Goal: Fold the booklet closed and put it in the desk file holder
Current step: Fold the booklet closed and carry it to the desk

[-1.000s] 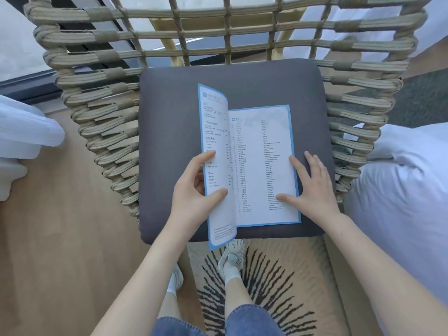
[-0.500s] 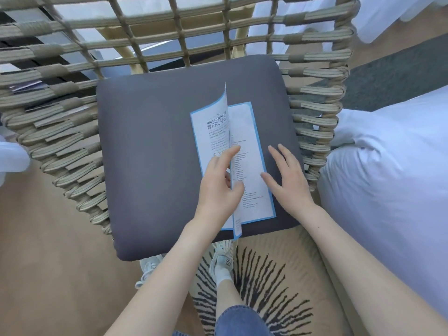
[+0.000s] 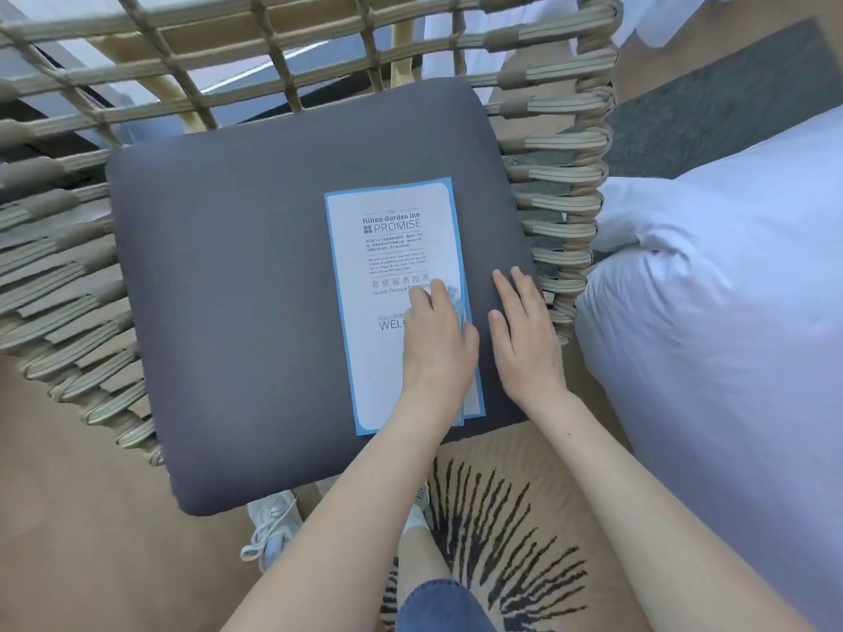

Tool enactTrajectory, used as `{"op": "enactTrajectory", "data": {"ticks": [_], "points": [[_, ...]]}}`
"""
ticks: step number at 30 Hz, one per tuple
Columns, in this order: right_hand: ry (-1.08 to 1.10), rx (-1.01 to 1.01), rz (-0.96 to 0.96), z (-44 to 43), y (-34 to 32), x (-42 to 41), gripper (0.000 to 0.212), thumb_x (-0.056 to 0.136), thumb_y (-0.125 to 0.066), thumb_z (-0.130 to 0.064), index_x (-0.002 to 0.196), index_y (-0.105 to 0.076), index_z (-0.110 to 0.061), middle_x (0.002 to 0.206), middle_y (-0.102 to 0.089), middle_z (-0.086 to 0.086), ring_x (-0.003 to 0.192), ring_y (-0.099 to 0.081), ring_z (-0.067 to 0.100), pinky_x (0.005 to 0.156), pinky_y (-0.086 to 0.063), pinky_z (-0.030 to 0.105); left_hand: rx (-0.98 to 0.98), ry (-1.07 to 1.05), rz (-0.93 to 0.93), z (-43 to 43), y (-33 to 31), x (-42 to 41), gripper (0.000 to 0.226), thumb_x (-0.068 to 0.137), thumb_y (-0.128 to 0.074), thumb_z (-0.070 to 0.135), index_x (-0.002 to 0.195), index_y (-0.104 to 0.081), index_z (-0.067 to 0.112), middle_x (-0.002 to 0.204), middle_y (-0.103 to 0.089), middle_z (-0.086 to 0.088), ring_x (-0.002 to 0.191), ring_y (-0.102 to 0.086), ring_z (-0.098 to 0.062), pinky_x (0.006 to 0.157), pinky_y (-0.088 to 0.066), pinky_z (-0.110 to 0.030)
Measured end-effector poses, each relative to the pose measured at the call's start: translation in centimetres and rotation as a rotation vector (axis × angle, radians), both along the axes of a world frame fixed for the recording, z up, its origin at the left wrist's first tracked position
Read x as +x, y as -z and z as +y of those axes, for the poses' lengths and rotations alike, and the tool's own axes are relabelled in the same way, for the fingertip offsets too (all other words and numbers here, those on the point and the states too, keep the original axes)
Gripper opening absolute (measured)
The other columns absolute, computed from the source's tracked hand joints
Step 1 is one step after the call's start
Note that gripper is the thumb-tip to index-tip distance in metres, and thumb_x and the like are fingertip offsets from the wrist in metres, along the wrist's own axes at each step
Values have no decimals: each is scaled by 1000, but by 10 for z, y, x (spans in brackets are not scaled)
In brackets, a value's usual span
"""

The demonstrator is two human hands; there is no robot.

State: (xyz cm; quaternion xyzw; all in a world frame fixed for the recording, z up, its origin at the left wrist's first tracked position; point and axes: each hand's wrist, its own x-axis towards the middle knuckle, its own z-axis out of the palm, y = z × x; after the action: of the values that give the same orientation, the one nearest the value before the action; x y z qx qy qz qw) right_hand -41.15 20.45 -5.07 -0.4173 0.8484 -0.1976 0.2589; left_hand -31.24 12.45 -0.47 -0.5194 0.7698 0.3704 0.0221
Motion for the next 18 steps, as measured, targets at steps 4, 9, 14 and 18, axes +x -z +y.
{"op": "enactTrajectory", "data": {"ticks": [4,9,14,18], "points": [[2,-39,-6,3,4,-2,49,104,-36,-18,153,-35,-16,163,-27,9,151,-20,24,121,-20,45,-45,18,-2,5,13,-3,58,90,-59,15,138,-34,-7,127,-42,-23,107,-50,-36,91,-43,-42],[20,-74,-16,3,5,-1,50,102,-33,-20,152,-37,-14,161,-30,9,151,-21,24,121,-20,46,-41,-70,37,12,25,0,72,91,-62,23,148,-26,-3,130,-40,-23,109,-46,-34,93,-41,-36],[31,-80,0,3,10,1,50,102,-34,-20,152,-37,-15,162,-30,9,151,-20,23,121,-19,46,-123,-79,67,18,36,6,75,89,-66,28,145,-32,-8,117,-48,-28,101,-48,-39,89,-45,-45],[24,-86,31,4,16,3,50,102,-35,-20,153,-36,-15,162,-30,9,151,-20,23,122,-17,44,-158,-44,14,23,47,7,78,91,-61,38,146,-30,-9,122,-50,-29,104,-49,-43,90,-44,-46]]}}
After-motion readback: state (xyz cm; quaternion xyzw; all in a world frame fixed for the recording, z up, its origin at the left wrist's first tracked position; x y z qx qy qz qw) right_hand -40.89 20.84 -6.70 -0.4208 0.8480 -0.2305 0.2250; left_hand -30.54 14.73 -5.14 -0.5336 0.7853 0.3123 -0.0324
